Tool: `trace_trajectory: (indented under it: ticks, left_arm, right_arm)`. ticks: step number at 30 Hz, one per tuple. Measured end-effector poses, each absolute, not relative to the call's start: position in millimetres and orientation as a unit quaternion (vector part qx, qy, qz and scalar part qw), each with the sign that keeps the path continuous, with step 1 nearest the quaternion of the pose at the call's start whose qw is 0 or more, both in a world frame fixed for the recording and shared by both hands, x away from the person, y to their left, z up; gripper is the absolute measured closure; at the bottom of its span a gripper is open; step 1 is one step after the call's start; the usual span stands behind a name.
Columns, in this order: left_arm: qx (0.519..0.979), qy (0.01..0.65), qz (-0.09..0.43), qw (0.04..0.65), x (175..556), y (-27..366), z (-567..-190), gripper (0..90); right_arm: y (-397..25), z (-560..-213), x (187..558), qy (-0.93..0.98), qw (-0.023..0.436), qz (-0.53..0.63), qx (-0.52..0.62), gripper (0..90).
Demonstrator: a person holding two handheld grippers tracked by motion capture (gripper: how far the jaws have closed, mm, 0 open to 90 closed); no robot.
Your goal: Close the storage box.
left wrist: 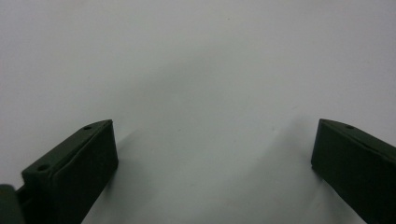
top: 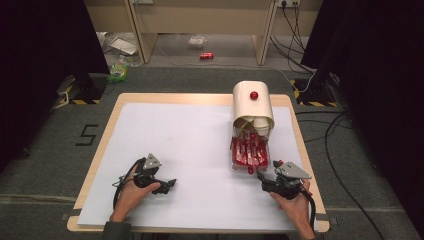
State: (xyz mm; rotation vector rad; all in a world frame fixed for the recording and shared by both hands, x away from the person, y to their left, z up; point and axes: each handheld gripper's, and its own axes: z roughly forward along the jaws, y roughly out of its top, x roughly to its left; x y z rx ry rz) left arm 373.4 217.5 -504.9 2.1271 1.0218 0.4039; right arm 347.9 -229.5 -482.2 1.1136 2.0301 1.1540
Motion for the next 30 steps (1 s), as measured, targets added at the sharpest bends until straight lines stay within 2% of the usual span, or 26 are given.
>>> trace_trajectory:
  ticks: [8,30]
  left_arm:
    - [0.827,0.397,0.157,0.365,373,217,-505,0.0]
    - [0.827,0.397,0.157,0.365,373,217,-505,0.0]
  right_arm:
    - [-231,-483,355,0.748,0.257,0.445,0.421,26.1]
    - [-230,-485,372,0.732,0.277,0.448,0.432,25.4]
